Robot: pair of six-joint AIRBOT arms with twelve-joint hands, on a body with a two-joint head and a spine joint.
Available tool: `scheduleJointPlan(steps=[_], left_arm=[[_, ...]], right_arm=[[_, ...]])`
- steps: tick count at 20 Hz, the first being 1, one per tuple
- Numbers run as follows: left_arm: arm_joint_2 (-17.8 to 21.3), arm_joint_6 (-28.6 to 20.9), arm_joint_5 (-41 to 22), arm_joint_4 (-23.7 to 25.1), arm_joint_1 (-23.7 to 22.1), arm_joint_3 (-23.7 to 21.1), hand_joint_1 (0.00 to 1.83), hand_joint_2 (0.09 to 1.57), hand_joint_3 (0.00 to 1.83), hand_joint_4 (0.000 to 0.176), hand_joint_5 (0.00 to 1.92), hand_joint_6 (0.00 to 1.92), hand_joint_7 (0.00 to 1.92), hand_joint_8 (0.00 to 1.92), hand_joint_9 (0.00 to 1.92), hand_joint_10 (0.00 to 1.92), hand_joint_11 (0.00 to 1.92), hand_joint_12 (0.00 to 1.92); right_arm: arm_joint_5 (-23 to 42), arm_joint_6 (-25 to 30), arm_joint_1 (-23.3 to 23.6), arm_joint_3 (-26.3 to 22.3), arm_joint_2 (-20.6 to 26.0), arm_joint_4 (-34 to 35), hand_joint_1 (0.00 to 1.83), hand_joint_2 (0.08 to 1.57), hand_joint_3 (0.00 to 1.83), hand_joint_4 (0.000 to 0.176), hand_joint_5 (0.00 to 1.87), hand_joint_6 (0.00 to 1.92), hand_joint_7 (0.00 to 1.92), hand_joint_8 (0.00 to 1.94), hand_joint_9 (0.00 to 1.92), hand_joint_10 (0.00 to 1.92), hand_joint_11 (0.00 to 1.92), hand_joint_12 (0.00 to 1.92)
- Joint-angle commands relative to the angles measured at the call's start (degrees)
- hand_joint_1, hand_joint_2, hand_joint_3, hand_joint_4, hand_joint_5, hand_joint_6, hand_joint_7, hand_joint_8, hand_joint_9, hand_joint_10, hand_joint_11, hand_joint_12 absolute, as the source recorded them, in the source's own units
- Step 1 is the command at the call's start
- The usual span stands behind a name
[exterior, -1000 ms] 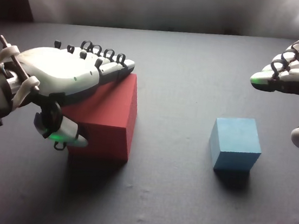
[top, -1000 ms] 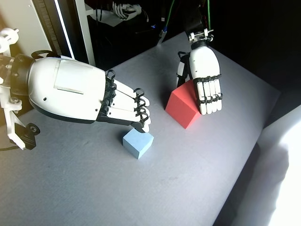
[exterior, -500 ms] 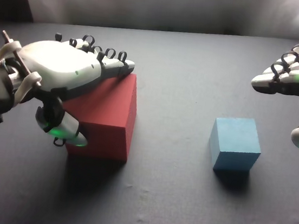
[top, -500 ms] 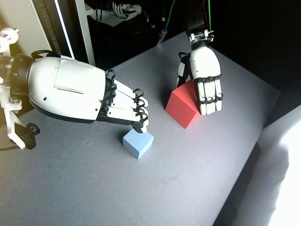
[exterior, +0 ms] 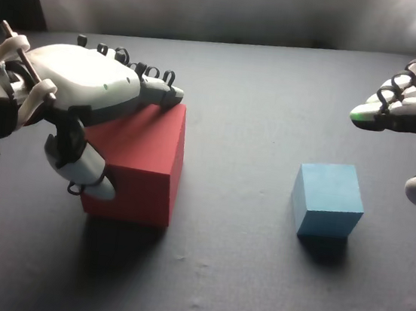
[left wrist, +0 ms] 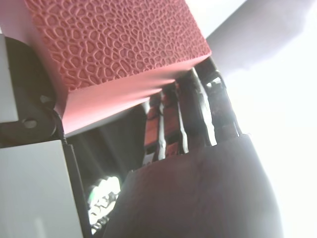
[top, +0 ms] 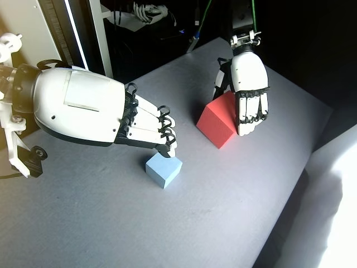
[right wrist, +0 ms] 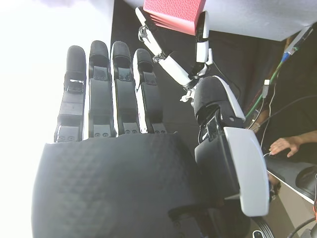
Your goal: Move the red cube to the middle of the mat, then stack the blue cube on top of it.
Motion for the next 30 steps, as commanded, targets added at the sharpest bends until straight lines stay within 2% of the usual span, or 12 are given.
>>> scheduleJointPlan(steps=[1, 7, 8, 13, 14, 16, 19, 20, 22, 24, 27, 30], left_arm=[[0.89, 0.93, -1.11, 0.84, -0.70, -0.17, 1.35, 1.14, 0.00, 0.000, 0.76, 0.02, 0.65, 0.26, 0.37, 0.87, 0.11, 1.25], [1.93, 10.02, -1.56, -7.64, -4.58, -0.64, 1.35, 1.14, 0.00, 0.000, 0.75, 0.01, 0.43, 0.70, 0.28, 1.01, 0.04, 1.36], [2.01, 10.01, -1.63, -8.09, -4.90, -0.64, 1.32, 1.16, 0.00, 0.000, 0.56, 0.74, 0.42, 0.74, 0.28, 1.03, 0.05, 1.39], [2.14, 9.95, -3.74, -10.23, -6.43, -1.94, 1.33, 1.12, 0.00, 0.000, 0.67, 0.24, 0.38, 0.80, 0.23, 1.06, 0.00, 1.41], [2.10, 9.94, -4.67, -10.53, -6.77, -2.42, 1.16, 1.20, 0.01, 0.000, 0.74, 1.09, 0.38, 0.79, 0.25, 1.07, 0.01, 1.42], [1.72, 9.90, -6.79, -11.42, -7.41, -3.49, 1.10, 1.26, 0.00, 0.000, 0.69, 1.39, 0.35, 0.85, 0.22, 1.14, 0.00, 1.47], [0.90, 9.58, -8.31, -12.54, -7.95, -4.35, 1.31, 1.14, 0.00, 0.000, 0.55, 0.43, 0.35, 0.86, 0.23, 1.08, 0.00, 1.43], [0.57, 9.01, -8.90, -12.54, -7.98, -4.59, 1.31, 1.14, 0.00, 0.000, 0.55, 0.43, 0.35, 0.86, 0.23, 1.08, 0.00, 1.43], [-0.44, 7.71, -10.07, -12.54, -7.98, -5.04, 1.11, 1.25, 0.00, 0.000, 0.70, 1.34, 0.37, 0.82, 0.23, 1.09, 0.00, 1.44], [-1.73, 6.76, -11.09, -12.54, -7.93, -5.36, 1.09, 1.27, 0.00, 0.000, 0.67, 1.43, 0.34, 0.93, 0.21, 1.19, 0.00, 1.52], [-3.64, 2.60, -12.76, -9.84, -7.01, -5.67, 1.29, 1.16, 0.00, 0.000, 0.47, 0.69, 0.31, 0.93, 0.22, 1.12, 0.02, 1.46], [-4.74, 0.87, -13.84, -8.76, -6.47, -5.83, 1.30, 1.15, 0.00, 0.000, 0.52, 0.45, 0.38, 0.82, 0.27, 1.04, 0.04, 1.43]], right_arm=[[5.01, 0.09, 0.77, -0.03, 0.56, 1.91, 0.04, 1.39, 0.00, 0.000, 0.38, 0.01, 0.41, 0.00, 0.37, 0.01, 0.00, 0.81], [5.01, 0.09, 0.77, -0.03, 0.56, 1.91, 0.06, 1.38, 0.00, 0.000, 0.40, 0.01, 0.44, 0.01, 0.40, 0.01, 0.00, 0.88], [5.01, 0.09, 0.77, -0.03, 0.56, 1.91, 0.06, 1.38, 0.00, 0.000, 0.38, 0.00, 0.43, 0.00, 0.40, 0.01, 0.00, 0.87], [5.01, 0.09, 0.77, -0.03, 0.56, 1.91, 0.05, 1.39, 0.00, 0.000, 0.38, 0.00, 0.41, 0.00, 0.36, 0.00, 0.00, 0.80], [5.02, 0.09, 0.77, -0.03, 0.56, 1.91, 0.05, 1.38, 0.00, 0.000, 0.39, 0.00, 0.41, 0.00, 0.37, 0.00, 0.00, 0.82], [5.02, 0.09, 0.77, -0.03, 0.55, 1.91, 0.06, 1.38, 0.00, 0.000, 0.39, 0.00, 0.42, 0.00, 0.38, 0.00, 0.00, 0.86], [5.02, 0.09, 0.77, -0.03, 0.55, 1.91, 0.10, 1.38, 0.00, 0.000, 0.38, 0.00, 0.40, 0.00, 0.35, 0.00, 0.00, 0.78], [5.03, 0.10, 0.77, -0.03, 0.55, 1.91, 0.10, 1.38, 0.00, 0.000, 0.38, 0.00, 0.40, 0.00, 0.35, 0.00, 0.00, 0.78], [5.03, 0.11, 0.77, -0.04, 0.55, 1.91, 0.11, 1.37, 0.00, 0.000, 0.40, 0.00, 0.43, 0.00, 0.39, 0.01, 0.00, 0.87], [5.03, 0.11, 0.78, -0.04, 0.54, 1.91, 0.11, 1.38, 0.00, 0.000, 0.40, 0.01, 0.43, 0.01, 0.39, 0.01, 0.00, 0.84], [5.04, 0.11, 0.78, -0.04, 0.54, 1.91, 0.09, 1.39, 0.00, 0.000, 0.38, 0.00, 0.40, 0.00, 0.36, 0.00, 0.00, 0.80], [5.04, 0.11, 0.79, -0.04, 0.53, 1.91, 0.11, 1.38, 0.00, 0.000, 0.39, 0.00, 0.43, 0.01, 0.37, 0.01, 0.00, 0.83]])
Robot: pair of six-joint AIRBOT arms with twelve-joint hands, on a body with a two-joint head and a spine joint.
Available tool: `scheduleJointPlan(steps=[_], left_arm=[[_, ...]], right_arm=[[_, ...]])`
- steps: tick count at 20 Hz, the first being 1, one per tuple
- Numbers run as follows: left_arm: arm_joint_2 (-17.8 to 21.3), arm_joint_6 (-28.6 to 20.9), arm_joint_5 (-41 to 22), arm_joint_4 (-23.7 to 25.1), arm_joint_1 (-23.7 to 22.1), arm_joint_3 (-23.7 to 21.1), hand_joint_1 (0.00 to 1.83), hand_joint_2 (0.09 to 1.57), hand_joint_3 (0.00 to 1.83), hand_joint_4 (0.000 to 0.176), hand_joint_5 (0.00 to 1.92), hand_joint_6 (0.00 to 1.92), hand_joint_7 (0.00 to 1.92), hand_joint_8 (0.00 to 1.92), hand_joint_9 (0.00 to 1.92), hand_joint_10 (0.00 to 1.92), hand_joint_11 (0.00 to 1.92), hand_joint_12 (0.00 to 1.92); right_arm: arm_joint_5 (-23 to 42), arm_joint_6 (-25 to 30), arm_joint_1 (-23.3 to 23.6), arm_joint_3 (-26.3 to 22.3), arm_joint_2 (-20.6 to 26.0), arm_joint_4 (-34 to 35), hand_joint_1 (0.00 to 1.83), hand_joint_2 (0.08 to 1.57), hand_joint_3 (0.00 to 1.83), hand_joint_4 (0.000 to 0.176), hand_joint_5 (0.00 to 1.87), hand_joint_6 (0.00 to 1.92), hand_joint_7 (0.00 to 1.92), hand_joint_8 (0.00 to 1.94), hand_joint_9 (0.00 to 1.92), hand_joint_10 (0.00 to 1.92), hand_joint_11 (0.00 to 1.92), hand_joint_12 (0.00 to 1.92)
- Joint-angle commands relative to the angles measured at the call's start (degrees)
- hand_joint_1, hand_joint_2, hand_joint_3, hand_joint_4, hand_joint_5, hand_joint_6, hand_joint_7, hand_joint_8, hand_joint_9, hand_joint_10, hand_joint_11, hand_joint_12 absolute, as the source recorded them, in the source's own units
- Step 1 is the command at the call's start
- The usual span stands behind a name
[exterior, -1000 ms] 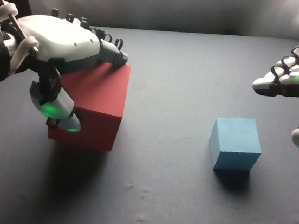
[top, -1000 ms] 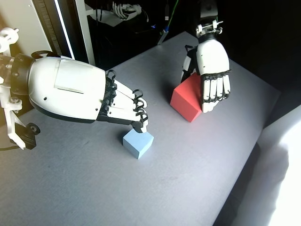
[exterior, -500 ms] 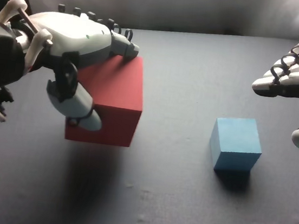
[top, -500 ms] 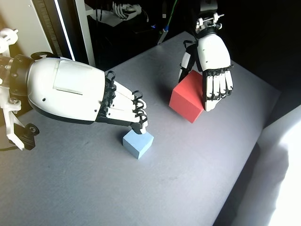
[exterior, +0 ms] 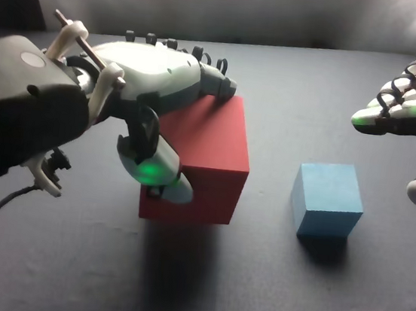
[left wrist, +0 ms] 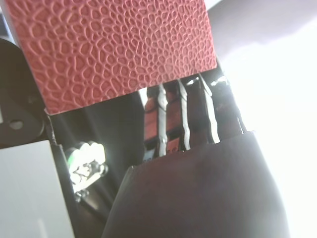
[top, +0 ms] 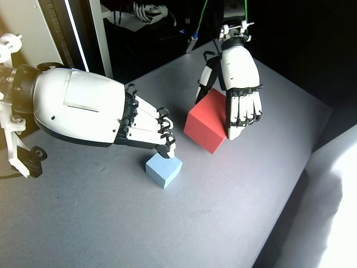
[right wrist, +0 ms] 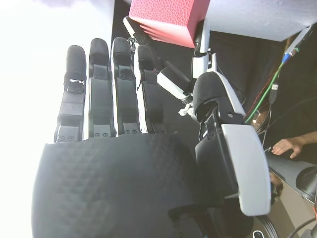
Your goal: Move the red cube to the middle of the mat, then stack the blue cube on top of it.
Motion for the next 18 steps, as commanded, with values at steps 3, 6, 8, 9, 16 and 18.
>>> scheduleJointPlan(steps=[3, 6, 8, 9, 16, 18], left_arm=[[-0.32, -1.96, -2.80, 3.76, 0.34, -0.13, 1.31, 1.15, 0.00, 0.000, 0.53, 0.43, 0.38, 0.80, 0.27, 1.04, 0.03, 1.43], [-0.84, -2.87, -3.04, 4.33, 0.81, 0.03, 1.28, 1.16, 0.00, 0.000, 0.54, 0.26, 0.38, 0.76, 0.25, 1.02, 0.00, 1.40], [-0.92, -2.90, -3.04, 4.43, 0.99, 0.10, 1.29, 1.16, 0.00, 0.000, 0.55, 0.26, 0.41, 0.68, 0.28, 0.96, 0.00, 1.35], [-0.96, -2.90, -3.04, 4.43, 1.05, 0.14, 1.29, 1.17, 0.01, 0.000, 0.56, 0.27, 0.40, 0.67, 0.27, 0.95, 0.00, 1.34], [-2.13, -7.28, -3.26, 7.90, 2.90, 1.03, 1.27, 1.17, 0.00, 0.000, 0.42, 0.48, 0.39, 0.62, 0.26, 0.89, 0.00, 1.29], [-2.20, -7.97, -3.26, 8.61, 3.22, 1.24, 1.20, 1.15, 0.00, 0.000, 0.45, 0.18, 0.51, 0.31, 0.32, 0.68, 0.00, 1.16]], right_arm=[[5.09, 0.11, 0.80, -0.04, 0.52, 1.91, 0.09, 1.38, 0.00, 0.000, 0.39, 0.00, 0.41, 0.00, 0.36, 0.00, 0.00, 0.81], [5.09, 0.11, 0.81, -0.04, 0.52, 1.91, 0.05, 1.39, 0.00, 0.000, 0.38, 0.00, 0.41, 0.00, 0.36, 0.00, 0.00, 0.79], [5.09, 0.11, 0.81, -0.04, 0.52, 1.91, 0.05, 1.39, 0.00, 0.000, 0.38, 0.00, 0.41, 0.00, 0.37, 0.00, 0.00, 0.79], [5.12, 0.11, 0.81, -0.04, 0.52, 1.91, 0.05, 1.39, 0.00, 0.000, 0.39, 0.00, 0.43, 0.01, 0.39, 0.01, 0.00, 0.83], [5.13, 0.11, 0.79, -0.11, 0.48, 1.91, 0.06, 1.39, 0.00, 0.000, 0.42, 0.01, 0.43, 0.01, 0.38, 0.01, 0.00, 0.84], [5.13, 0.11, 0.79, -0.11, 0.48, 1.91, 0.06, 1.39, 0.00, 0.000, 0.42, 0.01, 0.44, 0.00, 0.39, 0.01, 0.00, 0.86]])
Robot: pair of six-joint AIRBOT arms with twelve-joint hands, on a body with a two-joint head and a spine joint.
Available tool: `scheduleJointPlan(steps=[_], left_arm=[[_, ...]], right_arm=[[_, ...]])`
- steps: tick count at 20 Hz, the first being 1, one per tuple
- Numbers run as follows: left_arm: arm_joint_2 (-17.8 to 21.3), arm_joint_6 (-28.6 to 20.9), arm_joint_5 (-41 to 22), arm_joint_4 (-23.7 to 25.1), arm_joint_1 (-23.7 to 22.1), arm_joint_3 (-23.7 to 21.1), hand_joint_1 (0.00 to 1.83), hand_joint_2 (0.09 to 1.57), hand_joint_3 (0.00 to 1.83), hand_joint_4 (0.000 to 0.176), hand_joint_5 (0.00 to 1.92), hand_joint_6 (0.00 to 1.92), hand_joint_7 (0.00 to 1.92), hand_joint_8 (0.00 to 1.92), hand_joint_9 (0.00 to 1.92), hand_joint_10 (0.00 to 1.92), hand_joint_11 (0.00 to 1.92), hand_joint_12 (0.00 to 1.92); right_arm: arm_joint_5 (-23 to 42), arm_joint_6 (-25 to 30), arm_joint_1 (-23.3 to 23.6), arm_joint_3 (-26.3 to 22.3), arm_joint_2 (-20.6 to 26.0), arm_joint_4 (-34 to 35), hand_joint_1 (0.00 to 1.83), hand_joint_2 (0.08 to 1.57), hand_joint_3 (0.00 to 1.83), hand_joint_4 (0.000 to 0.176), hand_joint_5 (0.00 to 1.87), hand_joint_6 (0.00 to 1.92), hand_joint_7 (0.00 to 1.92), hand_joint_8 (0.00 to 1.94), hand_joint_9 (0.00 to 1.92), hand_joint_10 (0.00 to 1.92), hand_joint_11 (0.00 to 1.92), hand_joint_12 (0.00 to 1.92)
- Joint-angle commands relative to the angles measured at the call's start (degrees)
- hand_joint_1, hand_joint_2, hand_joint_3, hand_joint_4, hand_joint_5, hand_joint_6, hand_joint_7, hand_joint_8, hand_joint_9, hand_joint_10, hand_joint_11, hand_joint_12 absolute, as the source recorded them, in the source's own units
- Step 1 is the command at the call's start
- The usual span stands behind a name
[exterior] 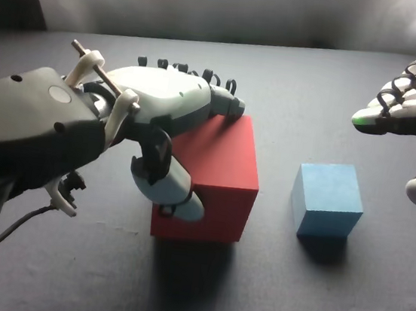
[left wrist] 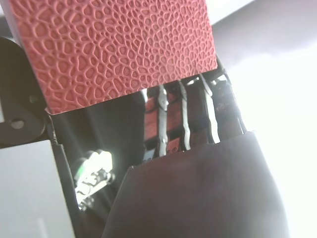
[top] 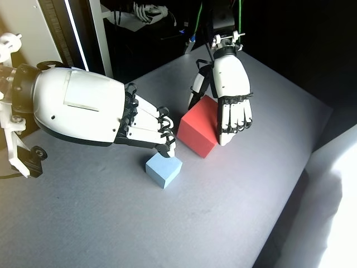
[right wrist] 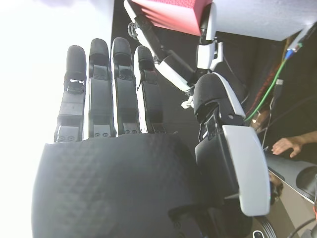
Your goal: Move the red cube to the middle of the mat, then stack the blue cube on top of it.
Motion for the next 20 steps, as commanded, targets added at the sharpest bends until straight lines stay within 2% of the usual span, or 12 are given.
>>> scheduleJointPlan(steps=[1, 4, 5, 6, 8, 10, 14, 18, 20], left_arm=[[0.52, -0.77, -2.17, 3.06, -0.23, 0.32, 1.19, 1.14, 0.00, 0.000, 0.47, 0.10, 0.57, 0.17, 0.35, 0.57, 0.00, 1.10], [0.36, -2.01, -2.23, 4.34, 0.00, 0.87, 1.15, 1.08, 0.00, 0.000, 0.46, 0.01, 0.60, 0.01, 0.41, 0.37, 0.00, 1.03], [0.29, -2.17, -2.23, 4.55, 0.03, 1.03, 1.12, 1.07, 0.00, 0.000, 0.38, 0.00, 0.53, 0.00, 0.40, 0.28, 0.00, 0.94], [0.25, -2.31, -2.24, 4.69, 0.08, 1.15, 1.03, 1.09, 0.01, 0.000, 0.27, 0.00, 0.41, 0.00, 0.32, 0.20, 0.00, 0.73], [0.18, -3.23, -2.39, 5.53, 0.28, 1.36, 0.94, 1.08, 0.00, 0.000, 0.21, 0.00, 0.33, 0.00, 0.30, 0.07, 0.00, 0.62], [0.18, -3.30, -2.47, 5.54, 0.36, 1.41, 0.89, 1.03, 0.00, 0.000, 0.18, 0.00, 0.27, 0.00, 0.28, 0.02, 0.00, 0.61], [0.29, -3.50, -2.48, 5.38, 0.29, 1.36, 0.85, 0.94, 0.00, 0.000, 0.04, 0.00, 0.08, 0.00, 0.11, 0.00, 0.00, 0.31], [0.68, -3.50, -2.52, 4.85, 0.13, 1.00, 0.81, 0.89, 0.00, 0.000, 0.04, 0.00, 0.08, 0.00, 0.08, 0.00, 0.00, 0.27], [1.01, -3.40, -2.54, 4.75, -0.19, 0.79, 0.78, 0.90, 0.00, 0.000, 0.03, 0.00, 0.07, 0.00, 0.07, 0.00, 0.00, 0.24]], right_arm=[[5.06, 0.10, 0.79, -0.09, 0.48, 1.89, 0.05, 1.39, 0.00, 0.000, 0.41, 0.00, 0.43, 0.00, 0.38, 0.00, 0.00, 0.84], [5.05, 0.09, 0.79, -0.08, 0.49, 1.89, 0.05, 1.39, 0.00, 0.000, 0.41, 0.00, 0.43, 0.00, 0.36, 0.00, 0.00, 0.82], [5.04, 0.09, 0.80, -0.07, 0.50, 1.89, 0.05, 1.39, 0.00, 0.000, 0.41, 0.00, 0.42, 0.00, 0.36, 0.00, 0.00, 0.82], [5.02, 0.04, 0.80, -0.07, 0.50, 1.89, 0.07, 1.38, 0.00, 0.000, 0.41, 0.00, 0.43, 0.00, 0.37, 0.00, 0.00, 0.81], [5.02, -0.06, 0.80, -0.06, 0.50, 1.89, 0.06, 1.39, 0.00, 0.000, 0.42, 0.00, 0.43, 0.00, 0.37, 0.00, 0.00, 0.83], [5.02, -0.06, 0.80, -0.06, 0.50, 1.89, 0.05, 1.39, 0.00, 0.000, 0.40, 0.00, 0.42, 0.00, 0.36, 0.00, 0.00, 0.79], [5.02, -0.16, 0.78, -0.07, 0.50, 1.89, 0.10, 1.38, 0.00, 0.000, 0.40, 0.00, 0.42, 0.00, 0.37, 0.00, 0.00, 0.79], [4.67, -0.17, 0.78, -0.08, 0.51, 2.01, 0.15, 1.37, 0.00, 0.000, 0.42, 0.00, 0.45, 0.00, 0.40, 0.01, 0.00, 0.85], [2.37, -3.49, 0.78, -0.03, 0.50, 6.85, 0.15, 1.37, 0.00, 0.000, 0.42, 0.00, 0.44, 0.00, 0.37, 0.00, 0.00, 0.83]])
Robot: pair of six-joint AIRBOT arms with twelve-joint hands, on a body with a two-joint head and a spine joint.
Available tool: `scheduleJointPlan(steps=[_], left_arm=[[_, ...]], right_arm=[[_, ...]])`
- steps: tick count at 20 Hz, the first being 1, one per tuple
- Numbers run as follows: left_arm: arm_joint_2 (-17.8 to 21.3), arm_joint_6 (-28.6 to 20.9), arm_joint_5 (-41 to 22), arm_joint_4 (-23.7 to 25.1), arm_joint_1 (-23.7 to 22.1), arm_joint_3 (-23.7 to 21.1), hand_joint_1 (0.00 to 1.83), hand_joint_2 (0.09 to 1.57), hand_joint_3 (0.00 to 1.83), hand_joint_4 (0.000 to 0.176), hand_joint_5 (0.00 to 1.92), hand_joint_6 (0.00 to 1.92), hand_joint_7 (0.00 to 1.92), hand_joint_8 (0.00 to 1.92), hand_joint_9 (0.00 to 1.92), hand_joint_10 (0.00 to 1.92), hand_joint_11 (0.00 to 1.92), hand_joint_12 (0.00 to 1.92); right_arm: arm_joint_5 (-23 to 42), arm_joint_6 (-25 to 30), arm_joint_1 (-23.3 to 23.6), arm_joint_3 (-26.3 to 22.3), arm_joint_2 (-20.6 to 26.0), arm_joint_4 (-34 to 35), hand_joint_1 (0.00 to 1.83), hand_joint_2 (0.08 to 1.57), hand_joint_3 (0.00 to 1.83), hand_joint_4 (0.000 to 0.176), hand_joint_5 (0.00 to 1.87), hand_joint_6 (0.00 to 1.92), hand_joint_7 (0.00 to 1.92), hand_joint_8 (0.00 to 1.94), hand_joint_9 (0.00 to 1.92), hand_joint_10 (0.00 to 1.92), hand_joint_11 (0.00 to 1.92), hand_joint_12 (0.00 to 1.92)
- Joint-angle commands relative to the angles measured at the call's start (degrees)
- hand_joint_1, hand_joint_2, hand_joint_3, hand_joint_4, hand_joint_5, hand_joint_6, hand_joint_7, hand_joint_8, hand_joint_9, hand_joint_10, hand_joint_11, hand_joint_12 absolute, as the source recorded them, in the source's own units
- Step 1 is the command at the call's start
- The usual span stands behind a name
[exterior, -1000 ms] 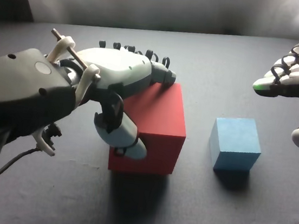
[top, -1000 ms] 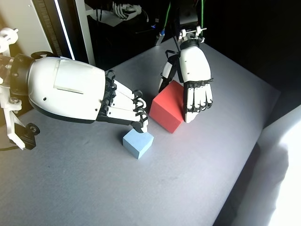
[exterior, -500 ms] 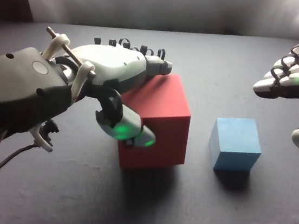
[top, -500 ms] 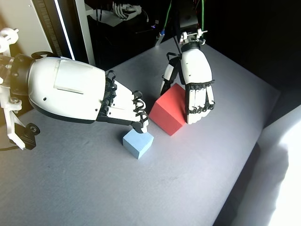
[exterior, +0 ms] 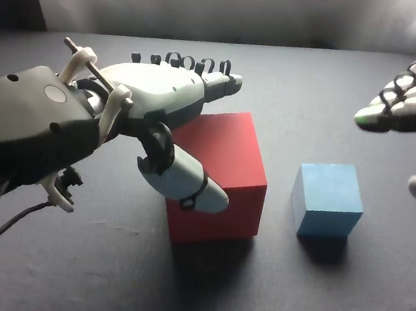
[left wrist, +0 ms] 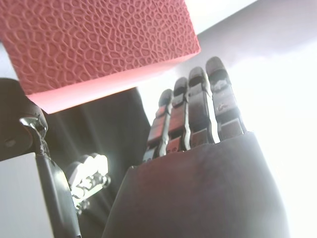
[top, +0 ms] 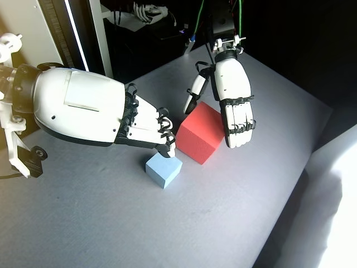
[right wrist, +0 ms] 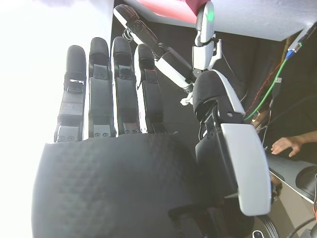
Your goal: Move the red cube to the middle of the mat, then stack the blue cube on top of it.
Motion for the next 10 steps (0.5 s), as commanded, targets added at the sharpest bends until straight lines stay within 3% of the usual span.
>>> scheduleJointPlan(steps=[1, 4, 6, 9, 10], left_arm=[[1.10, 0.50, -2.40, 1.47, -0.83, -0.29, 0.78, 0.89, 0.00, 0.000, 0.04, 0.00, 0.08, 0.00, 0.07, 0.00, 0.00, 0.21], [2.27, 3.41, -2.39, -1.16, -1.72, -1.17, 0.71, 0.87, 0.00, 0.000, 0.01, 0.00, 0.04, 0.00, 0.03, 0.00, 0.00, 0.13], [3.20, 5.45, -2.37, -3.05, -2.27, -1.91, 0.70, 0.87, 0.00, 0.000, 0.00, 0.00, 0.01, 0.00, 0.00, 0.00, 0.00, 0.05], [5.69, 9.84, -1.20, -6.34, -3.58, -3.20, 0.70, 0.84, 0.00, 0.000, 0.00, 0.00, 0.01, 0.00, 0.00, 0.00, 0.00, 0.00], [6.23, 10.73, -0.18, -6.56, -3.89, -3.14, 0.64, 0.83, 0.00, 0.000, 0.01, 0.00, 0.02, 0.01, 0.01, 0.00, 0.01, 0.00]], right_arm=[[3.34, -1.63, 0.78, 0.15, 0.52, 3.89, 0.13, 1.38, 0.00, 0.000, 0.41, 0.00, 0.43, 0.00, 0.38, 0.00, 0.00, 0.81], [2.91, -2.96, 0.76, 0.17, 0.51, 6.30, 0.11, 1.37, 0.00, 0.000, 0.41, 0.00, 0.43, 0.00, 0.38, 0.00, 0.00, 0.81], [1.58, -7.90, 0.73, 0.22, 0.23, 12.46, 0.10, 1.36, 0.00, 0.000, 0.40, 0.00, 0.42, 0.00, 0.36, 0.01, 0.00, 0.80], [0.77, -11.42, 0.12, 1.35, -2.36, 18.02, 0.32, 1.27, 0.00, 0.000, 0.41, 0.00, 0.43, 0.00, 0.37, 0.01, 0.00, 0.82], [0.66, -14.47, -0.40, 1.35, -2.83, 20.78, 0.39, 1.20, 0.00, 0.000, 0.28, 0.00, 0.30, 0.00, 0.26, 0.00, 0.00, 0.60]])
